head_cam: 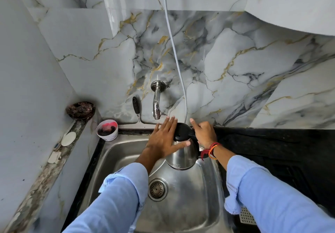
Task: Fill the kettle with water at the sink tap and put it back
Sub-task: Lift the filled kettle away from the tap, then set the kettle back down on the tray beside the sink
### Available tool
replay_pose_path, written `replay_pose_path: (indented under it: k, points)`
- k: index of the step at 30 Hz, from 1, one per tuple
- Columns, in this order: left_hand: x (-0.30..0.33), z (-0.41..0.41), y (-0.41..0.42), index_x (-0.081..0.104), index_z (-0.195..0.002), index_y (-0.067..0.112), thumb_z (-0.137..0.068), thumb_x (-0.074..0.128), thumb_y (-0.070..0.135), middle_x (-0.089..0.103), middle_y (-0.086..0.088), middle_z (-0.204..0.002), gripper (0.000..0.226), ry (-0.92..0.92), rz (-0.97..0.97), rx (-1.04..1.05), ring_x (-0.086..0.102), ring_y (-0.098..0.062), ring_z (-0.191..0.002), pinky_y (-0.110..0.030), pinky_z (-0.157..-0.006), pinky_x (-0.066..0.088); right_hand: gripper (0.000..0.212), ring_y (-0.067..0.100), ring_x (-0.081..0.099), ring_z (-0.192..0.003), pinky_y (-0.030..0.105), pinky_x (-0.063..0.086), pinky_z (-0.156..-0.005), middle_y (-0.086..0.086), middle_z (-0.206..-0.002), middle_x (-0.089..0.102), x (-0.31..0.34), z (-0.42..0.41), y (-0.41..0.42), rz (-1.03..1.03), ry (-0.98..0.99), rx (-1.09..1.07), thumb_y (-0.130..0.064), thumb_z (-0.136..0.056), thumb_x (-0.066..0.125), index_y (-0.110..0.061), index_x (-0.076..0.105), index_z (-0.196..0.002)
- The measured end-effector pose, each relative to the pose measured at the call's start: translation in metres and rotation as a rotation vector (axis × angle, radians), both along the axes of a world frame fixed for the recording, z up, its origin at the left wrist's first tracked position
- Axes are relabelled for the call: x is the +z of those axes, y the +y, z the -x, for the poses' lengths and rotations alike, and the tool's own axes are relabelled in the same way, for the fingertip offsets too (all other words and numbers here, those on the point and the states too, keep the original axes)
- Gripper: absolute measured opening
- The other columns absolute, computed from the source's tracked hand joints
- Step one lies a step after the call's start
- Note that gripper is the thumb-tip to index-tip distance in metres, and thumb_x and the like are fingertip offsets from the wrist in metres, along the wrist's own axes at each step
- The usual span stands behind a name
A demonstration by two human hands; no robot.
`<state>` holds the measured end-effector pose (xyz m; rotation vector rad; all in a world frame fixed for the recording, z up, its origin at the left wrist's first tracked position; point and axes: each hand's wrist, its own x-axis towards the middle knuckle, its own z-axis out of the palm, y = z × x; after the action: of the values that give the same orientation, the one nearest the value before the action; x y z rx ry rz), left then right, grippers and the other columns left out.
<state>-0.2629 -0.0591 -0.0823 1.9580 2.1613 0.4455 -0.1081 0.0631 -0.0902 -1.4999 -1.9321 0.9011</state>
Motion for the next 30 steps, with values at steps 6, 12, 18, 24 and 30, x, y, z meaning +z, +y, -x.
replay_pose_path:
  k: [6,12,18,24,30]
  points:
    - [0.014,-0.023,0.011,0.005,-0.162,0.009,-0.084,0.028,0.087,0.007,-0.005,-0.172,0.113,0.170,-0.056,0.014,0.003,-0.017,-0.159,-0.051,-0.128,0.006,0.061,0.020,0.046,-0.044,0.040,0.051,-0.054,-0.009,-0.029,0.044,0.020,-0.022,0.006,-0.014,0.097,-0.011,-0.053,-0.094,0.060,-0.029,0.059,-0.038]
    - [0.018,-0.069,0.022,0.004,-0.162,0.008,-0.079,0.029,0.092,0.007,-0.006,-0.172,0.121,0.152,-0.061,-0.039,0.003,-0.018,-0.159,-0.051,-0.128,0.007,0.065,0.025,0.049,-0.048,0.049,0.057,-0.054,-0.001,-0.042,0.043,0.024,-0.074,0.015,-0.006,0.097,-0.032,-0.053,-0.094,0.060,-0.012,0.048,-0.044]
    - [0.015,-0.144,0.034,0.028,-0.154,0.006,-0.076,0.042,0.091,0.041,-0.011,-0.159,0.116,0.111,-0.099,0.001,0.039,-0.029,-0.146,-0.050,-0.122,0.026,0.068,0.019,0.044,-0.034,0.029,0.041,-0.040,-0.006,-0.035,0.041,0.026,-0.148,0.028,0.030,0.098,-0.020,-0.055,-0.092,0.061,-0.007,0.049,-0.046]
    - [0.009,-0.231,0.050,0.044,-0.141,0.007,-0.074,0.046,0.092,0.064,-0.013,-0.129,0.108,0.148,-0.103,0.013,0.060,-0.034,-0.117,-0.045,-0.105,0.044,0.069,0.035,0.063,-0.047,0.045,0.051,-0.043,0.020,-0.054,0.065,0.015,-0.233,0.044,0.014,0.071,-0.009,-0.050,-0.094,0.061,0.002,0.055,-0.049]
    - [-0.008,-0.294,0.061,0.041,-0.142,0.004,-0.073,0.040,0.093,0.057,-0.014,-0.129,0.113,0.160,-0.028,0.044,0.054,-0.032,-0.120,-0.043,-0.096,0.052,0.070,0.042,0.062,-0.050,0.053,0.055,-0.051,0.008,-0.044,0.044,0.000,-0.293,0.057,0.019,-0.011,0.061,-0.056,-0.091,0.060,-0.004,0.044,-0.047]
